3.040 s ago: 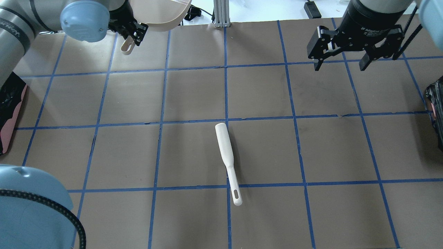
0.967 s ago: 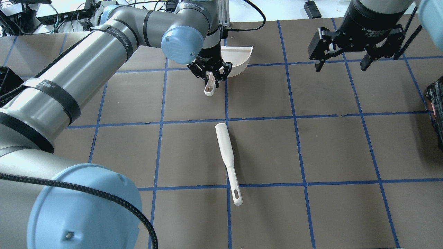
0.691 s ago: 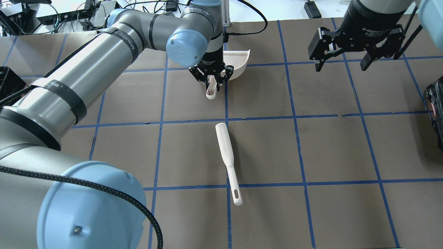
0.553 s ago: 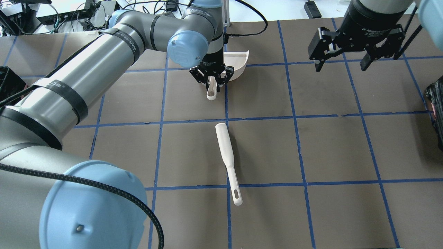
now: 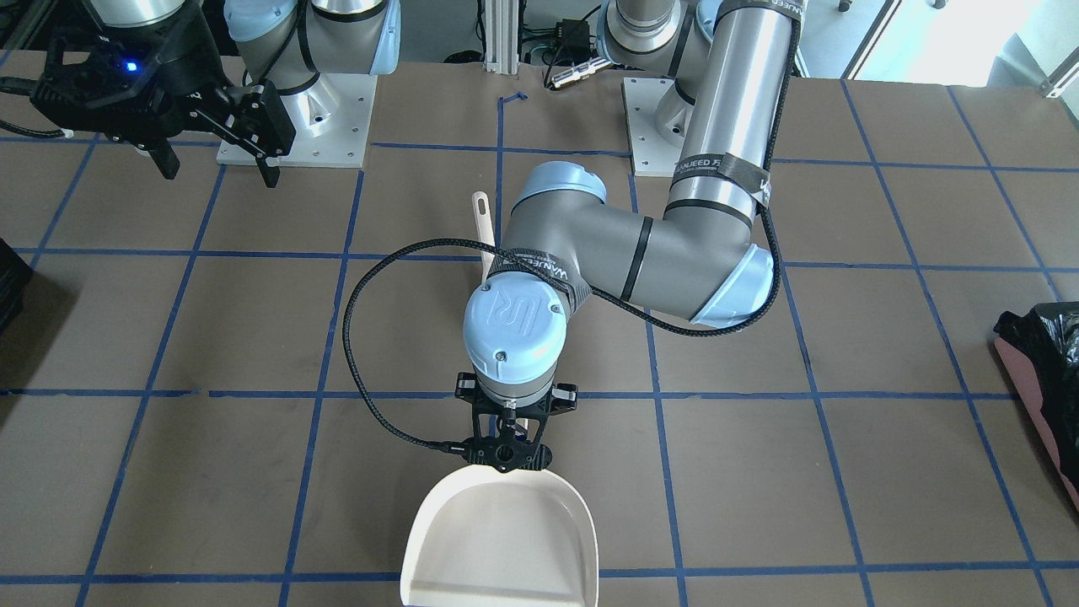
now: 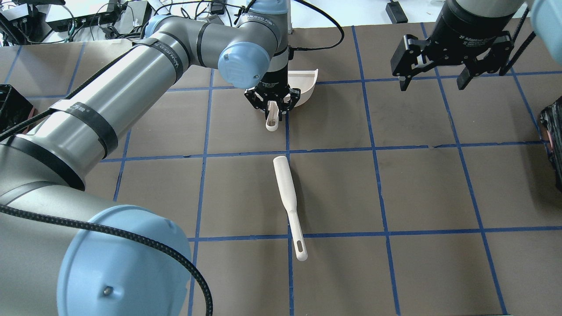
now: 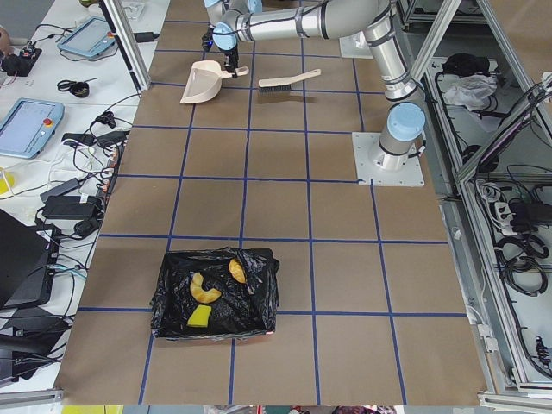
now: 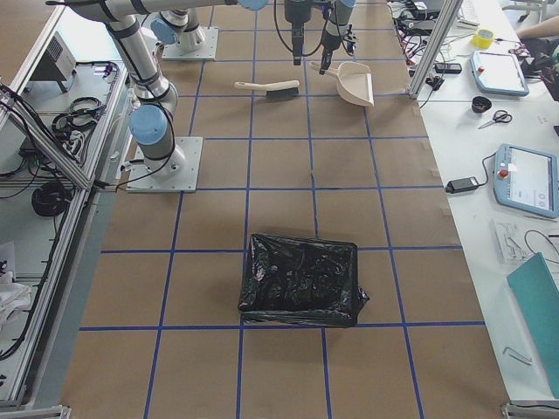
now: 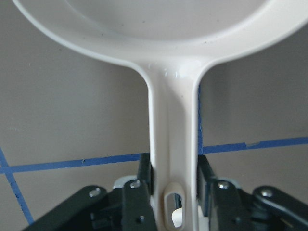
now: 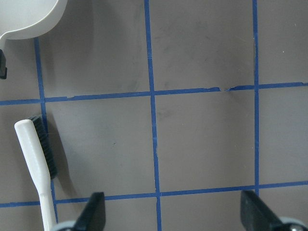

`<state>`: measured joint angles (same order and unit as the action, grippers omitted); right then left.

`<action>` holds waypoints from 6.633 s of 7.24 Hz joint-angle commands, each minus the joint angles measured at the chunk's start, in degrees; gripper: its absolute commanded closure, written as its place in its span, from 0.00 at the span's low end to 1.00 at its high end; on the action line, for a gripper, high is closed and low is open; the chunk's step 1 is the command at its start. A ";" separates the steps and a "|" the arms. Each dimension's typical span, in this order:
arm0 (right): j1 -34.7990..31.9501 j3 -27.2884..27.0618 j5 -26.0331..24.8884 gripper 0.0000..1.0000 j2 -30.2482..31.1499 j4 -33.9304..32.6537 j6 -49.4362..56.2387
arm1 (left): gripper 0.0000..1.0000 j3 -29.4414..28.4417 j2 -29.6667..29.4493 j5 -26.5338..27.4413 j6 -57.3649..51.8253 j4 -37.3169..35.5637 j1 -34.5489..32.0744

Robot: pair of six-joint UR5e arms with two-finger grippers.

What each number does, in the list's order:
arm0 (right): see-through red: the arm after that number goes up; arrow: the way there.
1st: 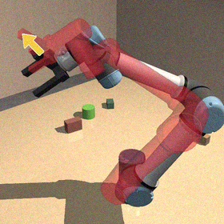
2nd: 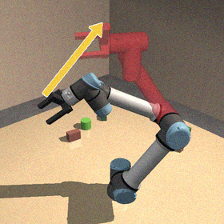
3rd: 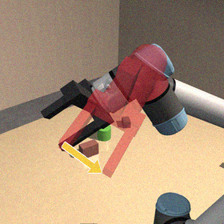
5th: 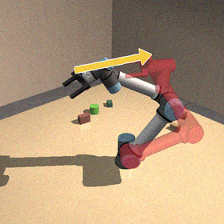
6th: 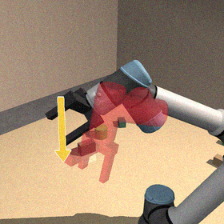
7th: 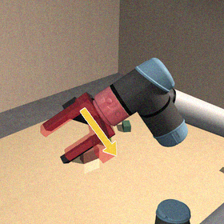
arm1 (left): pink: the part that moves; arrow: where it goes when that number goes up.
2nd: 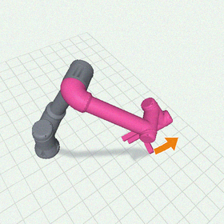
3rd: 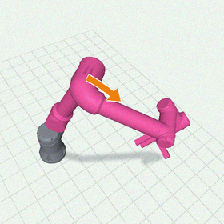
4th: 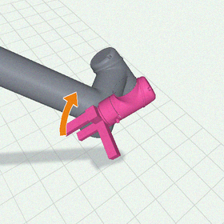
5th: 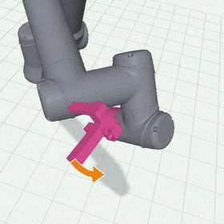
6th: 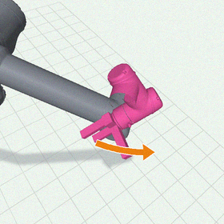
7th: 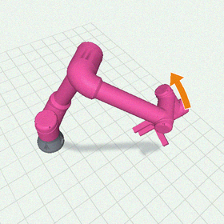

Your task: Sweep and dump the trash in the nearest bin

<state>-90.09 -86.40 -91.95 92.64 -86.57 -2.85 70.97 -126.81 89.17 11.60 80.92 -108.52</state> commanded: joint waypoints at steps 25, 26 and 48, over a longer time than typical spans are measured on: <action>0.00 -0.35 0.19 0.00 0.08 -0.18 0.83 | 0.00 0.84 9.54 5.49 0.27 1.87 2.85; -0.09 -0.35 0.11 0.00 0.09 -0.18 0.83 | 0.00 0.84 11.39 5.83 0.26 3.88 3.13; -0.18 -0.35 0.55 0.00 0.09 0.00 0.83 | 0.00 16.13 43.31 -0.93 -23.55 17.08 25.72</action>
<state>-90.26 -86.75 -91.41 92.74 -86.57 -2.02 87.05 -83.53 87.70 -12.02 98.10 -82.68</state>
